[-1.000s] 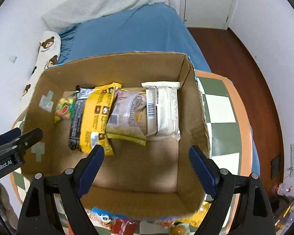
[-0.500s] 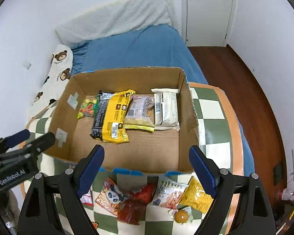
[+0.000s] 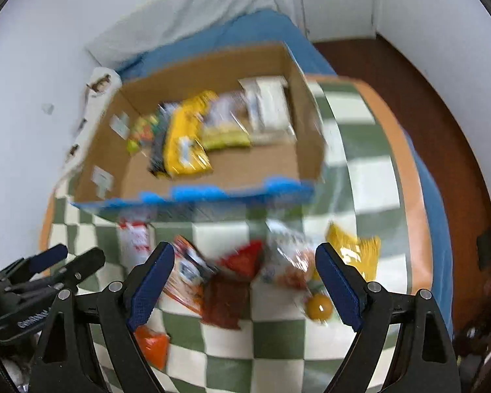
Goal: Organize snacks
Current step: 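Grasp the panda-print packet with left tool while right tool grasps oat cookie pack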
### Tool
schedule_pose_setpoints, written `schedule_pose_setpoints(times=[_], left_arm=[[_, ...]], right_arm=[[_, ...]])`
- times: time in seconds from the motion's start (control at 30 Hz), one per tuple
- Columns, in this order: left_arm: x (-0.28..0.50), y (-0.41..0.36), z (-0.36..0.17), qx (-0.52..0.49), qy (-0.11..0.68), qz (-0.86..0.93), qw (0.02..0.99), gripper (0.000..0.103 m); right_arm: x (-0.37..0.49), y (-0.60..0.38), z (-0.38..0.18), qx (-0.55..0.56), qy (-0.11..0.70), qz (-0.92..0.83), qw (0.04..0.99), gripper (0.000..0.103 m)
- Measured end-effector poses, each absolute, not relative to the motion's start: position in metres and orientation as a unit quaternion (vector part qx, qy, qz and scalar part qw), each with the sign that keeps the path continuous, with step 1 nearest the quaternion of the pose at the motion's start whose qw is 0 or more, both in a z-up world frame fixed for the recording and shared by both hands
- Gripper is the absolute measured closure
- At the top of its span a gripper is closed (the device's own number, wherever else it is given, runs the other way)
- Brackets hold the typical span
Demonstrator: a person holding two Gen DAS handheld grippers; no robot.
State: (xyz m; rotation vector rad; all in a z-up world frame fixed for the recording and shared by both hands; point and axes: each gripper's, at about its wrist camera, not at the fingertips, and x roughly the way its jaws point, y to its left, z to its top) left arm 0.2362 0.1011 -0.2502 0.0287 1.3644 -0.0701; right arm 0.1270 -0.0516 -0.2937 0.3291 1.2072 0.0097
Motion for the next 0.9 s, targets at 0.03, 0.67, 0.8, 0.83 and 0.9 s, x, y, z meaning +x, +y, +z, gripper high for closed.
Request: schedule_pose_setpoints(times=[0.03,0.67,0.8,0.83,0.9], left_arm=[[0.235,0.095,-0.267,0.026,0.641,-0.030,0.766,0.020],[0.249,0.042,-0.375,0.126,0.678,-0.036,0.723,0.044],[0.236,0.063,-0.382,0.072,0.701,-0.009,0.710,0.046],[0.232,0.067,-0.383,0.063,0.705,-0.004,0.707,0.046],[0.225,0.073,-0.386,0.045,0.711,-0.002,0.701,0.046]], right_arm=[[0.124,-0.056,-0.306,0.161,0.573,0.001,0.803,0.013],[0.157,-0.078,-0.450,0.212,0.666,-0.025,0.714,0.032],[0.160,-0.074,-0.462,0.209,0.670,-0.023,0.712,0.043],[0.158,-0.073,-0.463,0.203,0.672,-0.023,0.712,0.044],[0.154,-0.072,-0.464,0.198,0.676,-0.017,0.710,0.046]])
